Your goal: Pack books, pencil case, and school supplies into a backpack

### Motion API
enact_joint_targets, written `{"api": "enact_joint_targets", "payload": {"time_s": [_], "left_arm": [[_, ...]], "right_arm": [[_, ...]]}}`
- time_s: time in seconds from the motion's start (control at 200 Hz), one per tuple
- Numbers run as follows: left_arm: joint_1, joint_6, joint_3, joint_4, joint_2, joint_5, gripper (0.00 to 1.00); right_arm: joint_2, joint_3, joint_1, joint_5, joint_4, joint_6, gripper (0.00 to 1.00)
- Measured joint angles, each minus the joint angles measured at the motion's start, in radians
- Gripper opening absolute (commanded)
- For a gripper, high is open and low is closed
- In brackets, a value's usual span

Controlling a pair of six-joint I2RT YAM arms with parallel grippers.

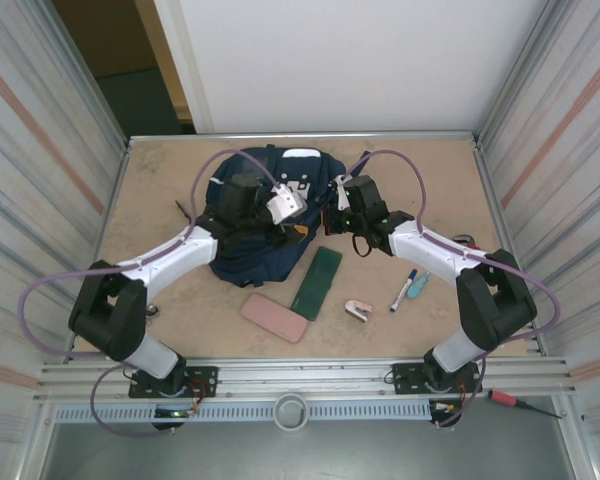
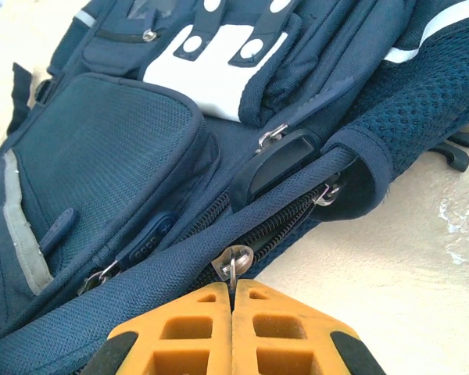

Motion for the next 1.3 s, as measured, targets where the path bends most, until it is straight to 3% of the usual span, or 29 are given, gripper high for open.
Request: {"api": "enact_joint_targets", "payload": {"time_s": [0.175, 0.366, 0.456, 0.721, 0.967, 1.152, 1.302], "left_arm": [[-0.010, -0.001, 0.032, -0.043, 0.056, -0.010, 0.56], [-0.011, 0.003, 0.048, -0.078, 0.065, 0.010, 0.09], [0.002, 0.000, 0.049, -0.092, 0.063, 0.047, 0.01], [0.114, -0.023, -0.073, 0.002, -0.061, 0.239, 0.00], [0.144, -0.027, -0.079, 0.018, -0.074, 0.306, 0.00], [0.145, -0.027, -0.080, 0.017, -0.074, 0.323, 0.00], [0.151, -0.027, -0.088, 0.010, -0.074, 0.329, 0.00]], "right_arm": [[-0.013, 0.000, 0.006, 0.000, -0.002, 0.000, 0.00], [-0.019, 0.000, 0.006, 0.000, -0.003, 0.000, 0.00], [-0.023, 0.000, -0.001, -0.001, -0.006, -0.004, 0.00], [-0.023, -0.001, -0.046, -0.067, -0.005, -0.009, 0.00], [-0.023, 0.014, -0.057, -0.119, -0.006, -0.016, 0.03], [-0.025, 0.014, -0.089, -0.182, -0.011, -0.035, 0.24], [-0.089, 0.014, -0.193, -0.280, -0.059, -0.014, 0.45]]}}
